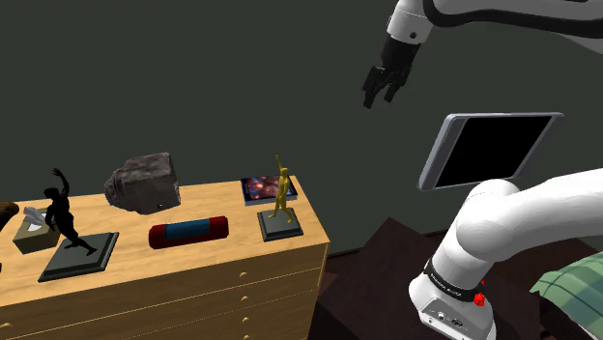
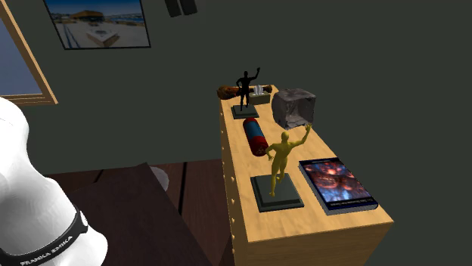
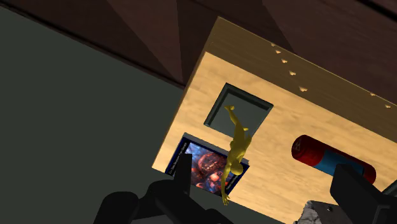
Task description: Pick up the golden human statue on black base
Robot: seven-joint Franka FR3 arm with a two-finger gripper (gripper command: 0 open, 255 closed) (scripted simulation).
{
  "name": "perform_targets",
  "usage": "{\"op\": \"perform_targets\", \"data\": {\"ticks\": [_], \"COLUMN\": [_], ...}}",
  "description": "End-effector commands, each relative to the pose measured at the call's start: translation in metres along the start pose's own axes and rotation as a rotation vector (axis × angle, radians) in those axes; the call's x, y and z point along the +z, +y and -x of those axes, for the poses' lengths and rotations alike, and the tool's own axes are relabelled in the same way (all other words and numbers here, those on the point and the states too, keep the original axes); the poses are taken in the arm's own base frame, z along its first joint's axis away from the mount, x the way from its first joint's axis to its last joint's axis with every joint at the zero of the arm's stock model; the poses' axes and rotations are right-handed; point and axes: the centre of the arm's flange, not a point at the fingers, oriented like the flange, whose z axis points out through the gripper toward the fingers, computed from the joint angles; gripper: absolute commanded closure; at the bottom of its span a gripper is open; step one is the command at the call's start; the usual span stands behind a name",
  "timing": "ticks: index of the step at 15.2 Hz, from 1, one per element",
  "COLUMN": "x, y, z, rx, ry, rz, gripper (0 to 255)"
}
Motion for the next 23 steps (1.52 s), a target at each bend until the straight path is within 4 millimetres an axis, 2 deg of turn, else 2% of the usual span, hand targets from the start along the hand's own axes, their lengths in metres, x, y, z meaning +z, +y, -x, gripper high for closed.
{"op": "perform_targets", "data": {"ticks": [1, 23], "x": [0.000, 0.259], "y": [0.000, -0.057], "z": [0.000, -0.110], "rx": [0.000, 0.135], "ry": [0.000, 0.085], "rz": [0.000, 0.044], "gripper": [0, 0]}}
